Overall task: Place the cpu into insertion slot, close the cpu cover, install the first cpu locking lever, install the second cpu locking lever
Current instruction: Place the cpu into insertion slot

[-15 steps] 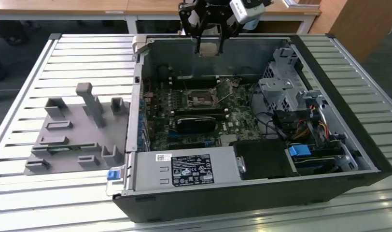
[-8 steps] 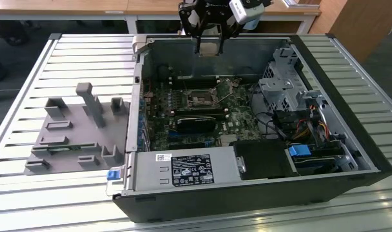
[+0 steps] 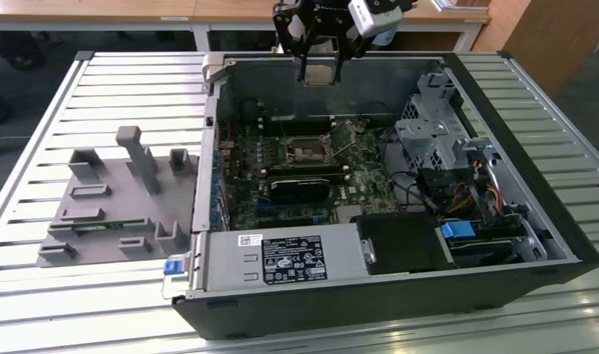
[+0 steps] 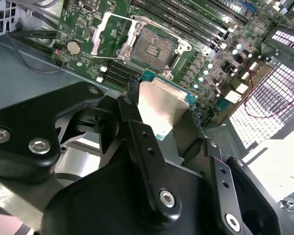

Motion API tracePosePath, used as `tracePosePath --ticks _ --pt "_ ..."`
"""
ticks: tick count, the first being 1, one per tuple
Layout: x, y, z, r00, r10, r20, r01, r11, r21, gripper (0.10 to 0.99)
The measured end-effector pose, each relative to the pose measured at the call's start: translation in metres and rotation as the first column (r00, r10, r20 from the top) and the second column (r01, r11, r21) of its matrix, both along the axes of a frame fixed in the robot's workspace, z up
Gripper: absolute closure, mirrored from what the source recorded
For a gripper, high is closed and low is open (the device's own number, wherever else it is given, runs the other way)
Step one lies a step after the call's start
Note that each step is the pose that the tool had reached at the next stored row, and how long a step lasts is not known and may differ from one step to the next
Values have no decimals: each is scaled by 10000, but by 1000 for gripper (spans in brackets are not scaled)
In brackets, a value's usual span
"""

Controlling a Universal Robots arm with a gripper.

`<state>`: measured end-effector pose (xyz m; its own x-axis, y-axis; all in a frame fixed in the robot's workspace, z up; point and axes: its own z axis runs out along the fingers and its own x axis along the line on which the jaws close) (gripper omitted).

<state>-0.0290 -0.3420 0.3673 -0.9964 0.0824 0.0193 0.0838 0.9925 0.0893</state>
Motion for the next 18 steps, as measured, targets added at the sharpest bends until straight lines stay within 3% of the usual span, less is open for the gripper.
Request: tracePosePath --ticks 18 --pt "0 4 -6 9969 -783 0 783 9969 -1 557"
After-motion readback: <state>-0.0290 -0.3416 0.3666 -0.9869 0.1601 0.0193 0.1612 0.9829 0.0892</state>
